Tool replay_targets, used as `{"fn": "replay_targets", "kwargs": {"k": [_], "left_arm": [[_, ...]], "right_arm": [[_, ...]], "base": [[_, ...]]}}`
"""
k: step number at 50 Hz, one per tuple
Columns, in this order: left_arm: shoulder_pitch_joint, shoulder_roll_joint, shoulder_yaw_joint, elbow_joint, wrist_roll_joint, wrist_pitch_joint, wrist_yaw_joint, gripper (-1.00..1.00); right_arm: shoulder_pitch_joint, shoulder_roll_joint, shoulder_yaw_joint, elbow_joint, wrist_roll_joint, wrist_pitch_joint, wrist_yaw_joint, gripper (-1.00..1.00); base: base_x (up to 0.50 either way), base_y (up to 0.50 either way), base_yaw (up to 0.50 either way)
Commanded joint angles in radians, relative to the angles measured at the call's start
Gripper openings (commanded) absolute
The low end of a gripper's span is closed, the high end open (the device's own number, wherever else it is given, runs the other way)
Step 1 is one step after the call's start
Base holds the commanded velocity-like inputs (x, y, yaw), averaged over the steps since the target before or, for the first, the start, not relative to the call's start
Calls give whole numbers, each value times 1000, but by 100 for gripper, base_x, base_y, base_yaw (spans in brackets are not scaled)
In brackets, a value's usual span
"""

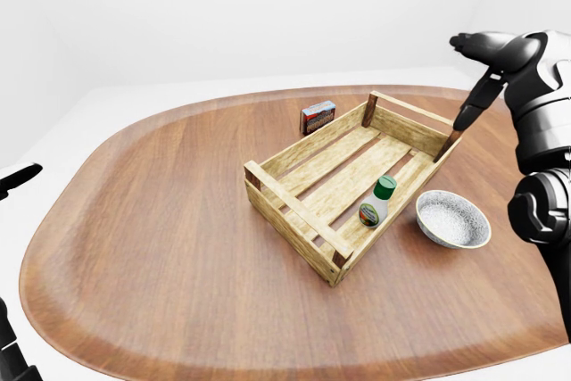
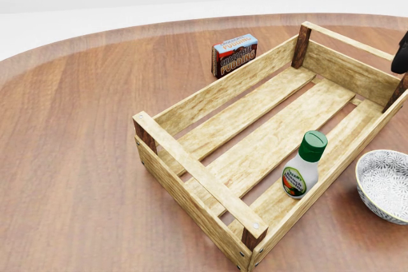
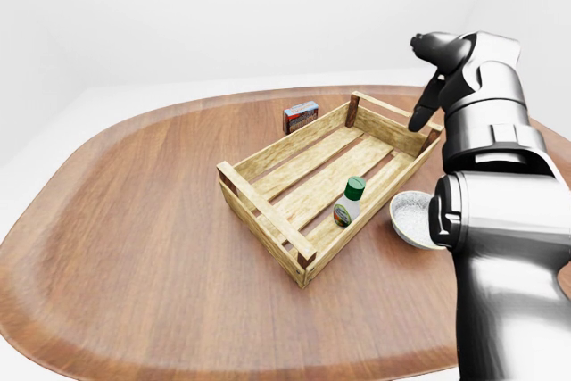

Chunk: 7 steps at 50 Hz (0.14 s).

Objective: Pick up the salad dressing and put it in the tray.

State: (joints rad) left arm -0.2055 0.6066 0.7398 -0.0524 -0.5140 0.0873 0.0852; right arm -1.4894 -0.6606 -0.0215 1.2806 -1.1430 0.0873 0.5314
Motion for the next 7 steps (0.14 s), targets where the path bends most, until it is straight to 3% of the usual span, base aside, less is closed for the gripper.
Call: {"fn": "replay_targets", "kwargs": {"k": [1, 7], "left_arm": [[-1, 0, -2, 5, 3, 0, -2, 100], [0, 0, -1, 15, 3, 0, -5, 100]], "right_arm": [[-42, -12, -12, -11, -34, 0, 13, 100], [-30, -13, -19, -15, -23, 0, 15, 100]], "base": [[0, 0, 0], [0, 0, 0]]}}
